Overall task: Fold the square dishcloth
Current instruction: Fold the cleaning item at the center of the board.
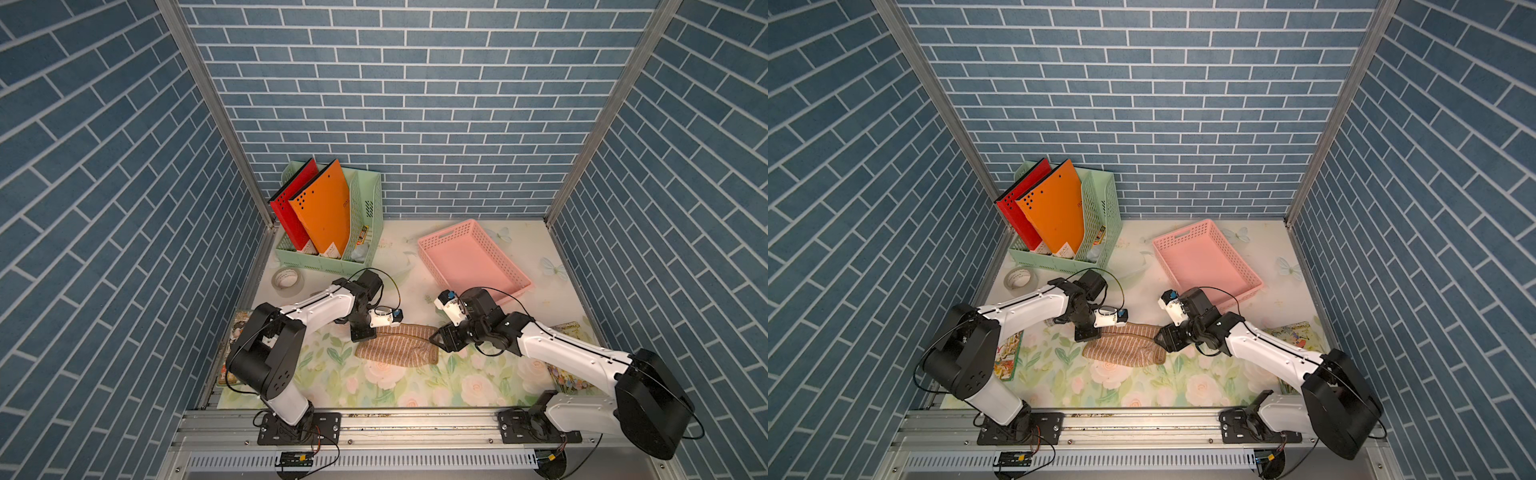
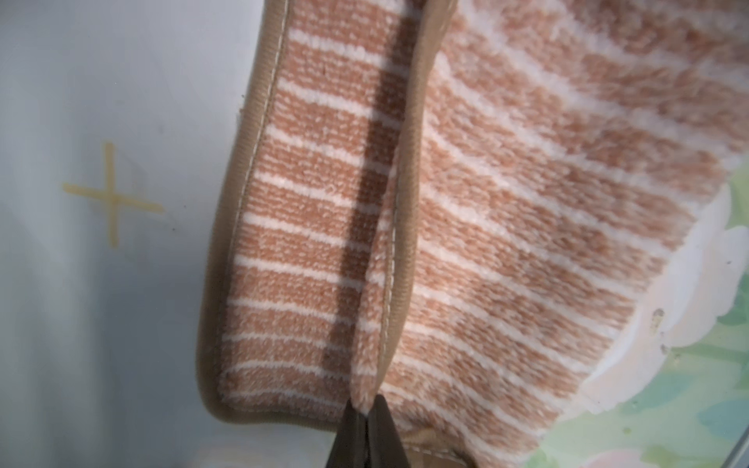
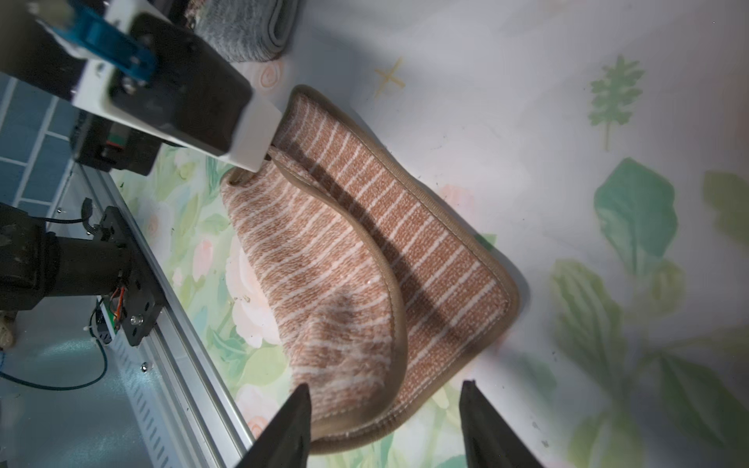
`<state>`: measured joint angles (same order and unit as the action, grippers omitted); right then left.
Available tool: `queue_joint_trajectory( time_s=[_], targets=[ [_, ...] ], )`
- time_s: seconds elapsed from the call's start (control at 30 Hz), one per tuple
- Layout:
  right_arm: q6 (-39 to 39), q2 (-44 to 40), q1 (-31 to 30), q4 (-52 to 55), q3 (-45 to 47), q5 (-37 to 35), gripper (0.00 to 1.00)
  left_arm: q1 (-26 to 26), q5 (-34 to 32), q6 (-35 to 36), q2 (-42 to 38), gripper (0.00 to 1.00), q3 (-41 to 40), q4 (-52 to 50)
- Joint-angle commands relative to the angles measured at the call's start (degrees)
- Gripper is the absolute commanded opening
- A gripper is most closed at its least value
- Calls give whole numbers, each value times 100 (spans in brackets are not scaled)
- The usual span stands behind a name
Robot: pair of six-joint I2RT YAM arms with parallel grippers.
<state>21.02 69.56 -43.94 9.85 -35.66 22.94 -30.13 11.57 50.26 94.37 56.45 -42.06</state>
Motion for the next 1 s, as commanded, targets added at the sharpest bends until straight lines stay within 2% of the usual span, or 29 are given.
queue_joint_trajectory(
  time_s=[0.0, 0.13, 0.23, 0.3, 0.37, 0.5, 0.53, 0.73, 0.97],
  targets=[
    [981, -395, -233, -832, 510, 206, 64, 52, 14, -45, 64, 9, 97, -92],
    [1526, -532, -748, -1143, 740, -253, 65, 55, 62, -72, 71, 9, 158, -178],
    [1685, -415, -1272, -1128, 696, -927, 66, 58, 122, -86, 40, 9, 189, -231],
    [1739, -287, -1423, -1099, 685, -1266, 60, 57, 118, -82, 20, 9, 199, -253],
    [1773, -202, -1433, -1222, 757, -1356, 49, 56, 104, -94, 2, 9, 223, -290],
    [1824, -232, -1334, -1239, 974, -1586, 6, 65, 115, -69, -124, 9, 304, -423],
    [1823, -263, -1258, -1207, 1038, -1584, 0, 71, 109, -55, -166, 9, 305, -437],
    [1645, -486, -951, -877, 1248, -1512, 0, 142, 9, -22, -185, 9, 320, -453],
    [1479, -371, -799, -869, 1239, -1457, 0, 247, -107, -23, -41, 9, 329, -232]
  ],
)
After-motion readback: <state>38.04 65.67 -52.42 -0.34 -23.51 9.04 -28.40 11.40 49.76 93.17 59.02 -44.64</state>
